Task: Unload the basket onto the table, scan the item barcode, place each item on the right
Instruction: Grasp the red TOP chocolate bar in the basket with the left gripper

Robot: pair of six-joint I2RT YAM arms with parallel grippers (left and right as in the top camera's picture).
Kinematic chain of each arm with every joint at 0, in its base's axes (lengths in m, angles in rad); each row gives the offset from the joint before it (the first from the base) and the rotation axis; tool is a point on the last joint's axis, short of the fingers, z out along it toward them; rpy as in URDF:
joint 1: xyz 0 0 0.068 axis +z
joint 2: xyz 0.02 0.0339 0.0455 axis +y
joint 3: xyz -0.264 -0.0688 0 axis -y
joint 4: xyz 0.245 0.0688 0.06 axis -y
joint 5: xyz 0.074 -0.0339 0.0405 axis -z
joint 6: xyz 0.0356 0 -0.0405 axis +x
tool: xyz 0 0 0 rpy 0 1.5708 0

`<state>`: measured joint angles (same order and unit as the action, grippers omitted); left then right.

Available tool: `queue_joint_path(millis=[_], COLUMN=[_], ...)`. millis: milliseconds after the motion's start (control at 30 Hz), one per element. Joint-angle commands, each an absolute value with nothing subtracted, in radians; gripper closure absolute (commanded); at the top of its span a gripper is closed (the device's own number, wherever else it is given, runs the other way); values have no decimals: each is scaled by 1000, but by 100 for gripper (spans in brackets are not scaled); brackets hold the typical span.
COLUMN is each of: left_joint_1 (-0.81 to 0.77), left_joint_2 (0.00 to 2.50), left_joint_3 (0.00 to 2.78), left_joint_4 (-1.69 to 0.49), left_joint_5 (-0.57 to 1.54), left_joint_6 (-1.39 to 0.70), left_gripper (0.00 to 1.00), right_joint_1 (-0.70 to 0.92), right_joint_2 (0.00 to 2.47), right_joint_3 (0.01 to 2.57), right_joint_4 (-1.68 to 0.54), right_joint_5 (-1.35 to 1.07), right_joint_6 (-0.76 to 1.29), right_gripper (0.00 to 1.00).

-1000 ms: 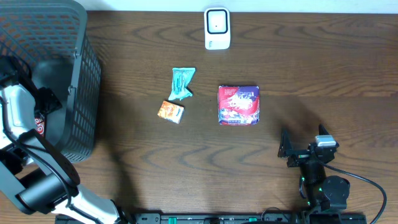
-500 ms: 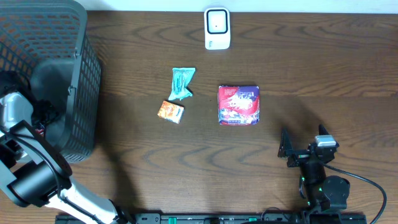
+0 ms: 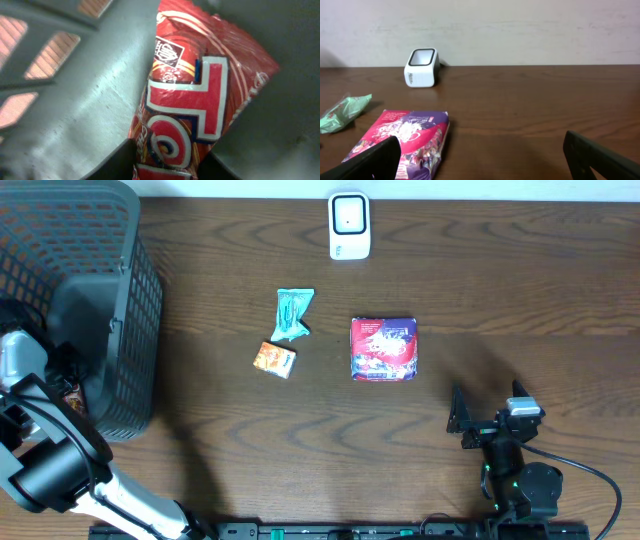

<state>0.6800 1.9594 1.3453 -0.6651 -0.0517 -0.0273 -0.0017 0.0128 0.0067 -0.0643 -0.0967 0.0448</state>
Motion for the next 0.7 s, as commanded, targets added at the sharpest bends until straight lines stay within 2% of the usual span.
queue_joint_path(millis=[0,167,367,667], left_joint_1=[684,681,681,676], left_joint_2=[2019,1991,1824,1438], left_joint_3=[1323,1327,1384,1401], left_joint_4=[-708,-739,-734,-506], left_joint_5=[60,133,266,573], left_joint_6=[-15,-18,-76,-344], left_gripper=[92,93,93,93], right_joint_1=[-8,-8,-8,-8], right_joint_2=[9,9,9,9], right_joint_3=[6,6,6,6], right_joint_4=[-69,-69,-69,-69], right_joint_5=[-92,-92,-92,-92], right_joint_6=[58,58,58,58], right_gripper=[1,1,1,1])
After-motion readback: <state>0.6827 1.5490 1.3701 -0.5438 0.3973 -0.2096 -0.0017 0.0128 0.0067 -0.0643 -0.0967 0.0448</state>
